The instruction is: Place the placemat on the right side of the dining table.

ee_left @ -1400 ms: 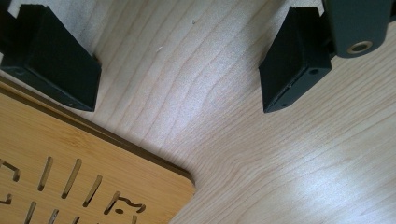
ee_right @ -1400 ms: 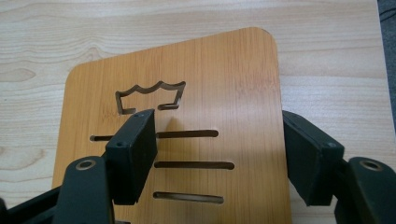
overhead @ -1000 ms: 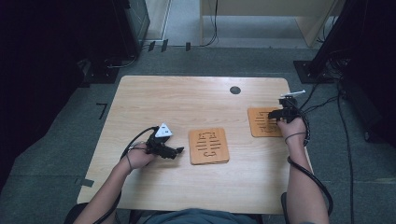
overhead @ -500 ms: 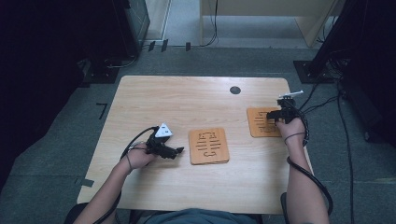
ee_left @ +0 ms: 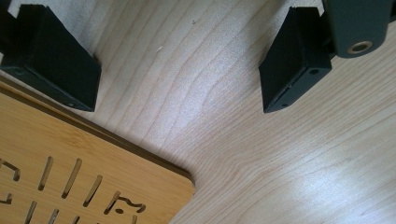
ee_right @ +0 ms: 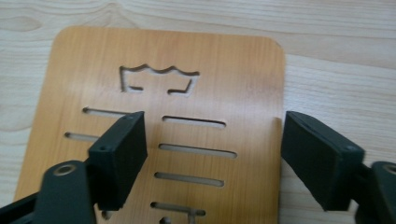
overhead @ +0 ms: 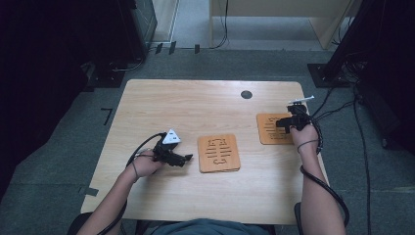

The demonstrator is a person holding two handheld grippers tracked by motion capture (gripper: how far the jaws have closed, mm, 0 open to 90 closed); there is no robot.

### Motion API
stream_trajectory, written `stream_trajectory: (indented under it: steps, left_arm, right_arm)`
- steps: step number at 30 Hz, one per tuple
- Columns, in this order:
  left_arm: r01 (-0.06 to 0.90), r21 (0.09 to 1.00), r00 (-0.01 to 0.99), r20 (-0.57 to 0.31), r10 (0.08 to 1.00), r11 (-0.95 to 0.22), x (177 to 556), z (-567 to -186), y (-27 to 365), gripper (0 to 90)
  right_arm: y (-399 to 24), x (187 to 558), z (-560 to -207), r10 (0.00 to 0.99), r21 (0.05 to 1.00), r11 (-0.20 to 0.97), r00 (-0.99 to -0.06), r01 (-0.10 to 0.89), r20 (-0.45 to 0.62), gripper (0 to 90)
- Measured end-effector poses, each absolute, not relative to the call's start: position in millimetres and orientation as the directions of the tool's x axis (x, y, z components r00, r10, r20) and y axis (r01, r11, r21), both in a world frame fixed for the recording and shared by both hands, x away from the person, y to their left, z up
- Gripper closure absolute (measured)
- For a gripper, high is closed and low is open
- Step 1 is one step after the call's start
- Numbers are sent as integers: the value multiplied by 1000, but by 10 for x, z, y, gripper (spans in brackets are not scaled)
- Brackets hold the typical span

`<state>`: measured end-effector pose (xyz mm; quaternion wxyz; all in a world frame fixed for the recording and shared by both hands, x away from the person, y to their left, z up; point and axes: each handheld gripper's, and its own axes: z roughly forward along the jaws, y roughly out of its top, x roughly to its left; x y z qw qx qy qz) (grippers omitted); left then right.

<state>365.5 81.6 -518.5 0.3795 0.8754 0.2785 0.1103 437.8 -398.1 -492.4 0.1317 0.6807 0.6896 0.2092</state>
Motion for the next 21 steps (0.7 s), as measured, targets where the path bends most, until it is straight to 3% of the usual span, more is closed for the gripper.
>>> stream_trajectory:
  steps: [21]
  left_arm:
    - [401, 722, 825, -17, 565, -564, 3665, -5182, 816, 109]
  right_arm:
    - [-3843, 4284, -4843, 991, 481, 35, -92, 876, 95, 215]
